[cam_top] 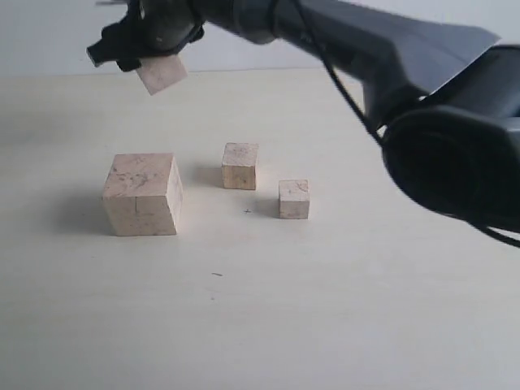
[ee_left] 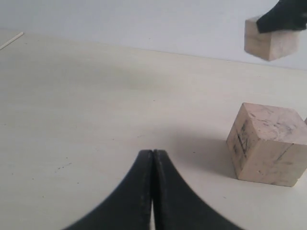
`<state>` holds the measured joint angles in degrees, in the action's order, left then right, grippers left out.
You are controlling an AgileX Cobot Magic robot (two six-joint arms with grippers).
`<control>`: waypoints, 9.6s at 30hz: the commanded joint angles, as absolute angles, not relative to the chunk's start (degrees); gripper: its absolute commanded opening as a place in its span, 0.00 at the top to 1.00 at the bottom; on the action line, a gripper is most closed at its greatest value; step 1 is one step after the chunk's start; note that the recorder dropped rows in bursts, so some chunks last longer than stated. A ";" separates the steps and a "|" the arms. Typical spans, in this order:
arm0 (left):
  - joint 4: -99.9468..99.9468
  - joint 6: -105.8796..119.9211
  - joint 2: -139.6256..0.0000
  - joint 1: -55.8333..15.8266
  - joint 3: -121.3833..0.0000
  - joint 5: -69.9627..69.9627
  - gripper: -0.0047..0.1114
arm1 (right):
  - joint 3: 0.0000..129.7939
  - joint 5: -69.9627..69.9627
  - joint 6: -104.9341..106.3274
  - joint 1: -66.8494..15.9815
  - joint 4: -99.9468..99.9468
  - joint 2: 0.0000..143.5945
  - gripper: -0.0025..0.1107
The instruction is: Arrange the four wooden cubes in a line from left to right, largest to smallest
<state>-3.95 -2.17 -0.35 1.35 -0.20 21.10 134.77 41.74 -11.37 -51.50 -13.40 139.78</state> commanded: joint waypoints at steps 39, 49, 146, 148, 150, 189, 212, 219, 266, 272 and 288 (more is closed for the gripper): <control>-4.11 -2.14 0.00 1.03 0.00 20.50 0.96 | 123.62 46.55 -2.70 -54.01 -0.37 114.42 0.98; -4.11 -2.14 0.00 1.03 0.00 20.50 0.96 | 92.26 32.84 0.82 -54.00 0.00 98.04 0.98; -4.11 -2.14 0.00 1.03 0.00 20.50 0.96 | 64.96 31.88 120.86 -38.52 79.85 118.14 0.31; -4.11 -2.14 0.00 1.03 0.00 20.50 0.96 | 64.96 31.34 120.86 -38.65 79.85 117.15 0.31; -4.11 -2.14 0.00 1.03 0.00 20.50 0.96 | 64.96 31.34 120.86 -38.65 79.85 115.95 0.31; -4.11 -2.14 0.00 1.03 0.00 20.50 0.96 | 64.96 31.69 67.50 -38.65 48.11 115.08 0.64; -4.11 -2.14 0.00 1.03 0.00 20.50 0.96 | 65.09 23.65 78.40 -38.65 62.96 115.90 0.64; -4.11 -2.14 0.00 1.03 0.00 20.50 0.96 | 65.09 23.64 78.50 -38.65 62.96 115.90 0.64; -4.11 -2.14 0.00 1.03 0.00 20.50 0.96 | 65.09 35.59 71.99 -38.65 63.13 115.90 0.64; -4.11 -2.14 0.00 1.03 0.00 20.50 0.96 | 65.09 32.93 71.99 -38.65 63.53 115.90 0.64; -4.11 -2.14 0.00 1.03 0.00 20.50 0.96 | 65.09 32.91 75.45 -38.65 69.04 115.90 0.64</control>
<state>-3.95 -2.17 -0.35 1.35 -0.20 21.10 64.90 33.09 74.70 -38.82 67.90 115.93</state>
